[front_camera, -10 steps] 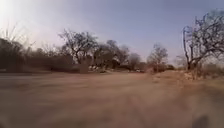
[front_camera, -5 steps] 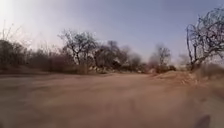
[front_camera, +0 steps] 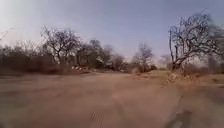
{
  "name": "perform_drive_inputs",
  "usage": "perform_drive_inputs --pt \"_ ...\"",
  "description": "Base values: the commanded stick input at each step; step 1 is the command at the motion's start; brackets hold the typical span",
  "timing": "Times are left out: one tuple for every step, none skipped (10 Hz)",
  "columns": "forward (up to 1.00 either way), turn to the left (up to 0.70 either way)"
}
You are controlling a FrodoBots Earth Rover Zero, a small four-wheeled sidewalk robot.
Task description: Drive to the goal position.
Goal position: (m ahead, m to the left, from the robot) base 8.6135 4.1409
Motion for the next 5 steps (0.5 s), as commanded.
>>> perform_drive_inputs --pt "0.70 0.00" --pt "0.70 0.00" --pt "0.70 0.00" --pt "0.70 0.00" --pt "0.70 0.00"
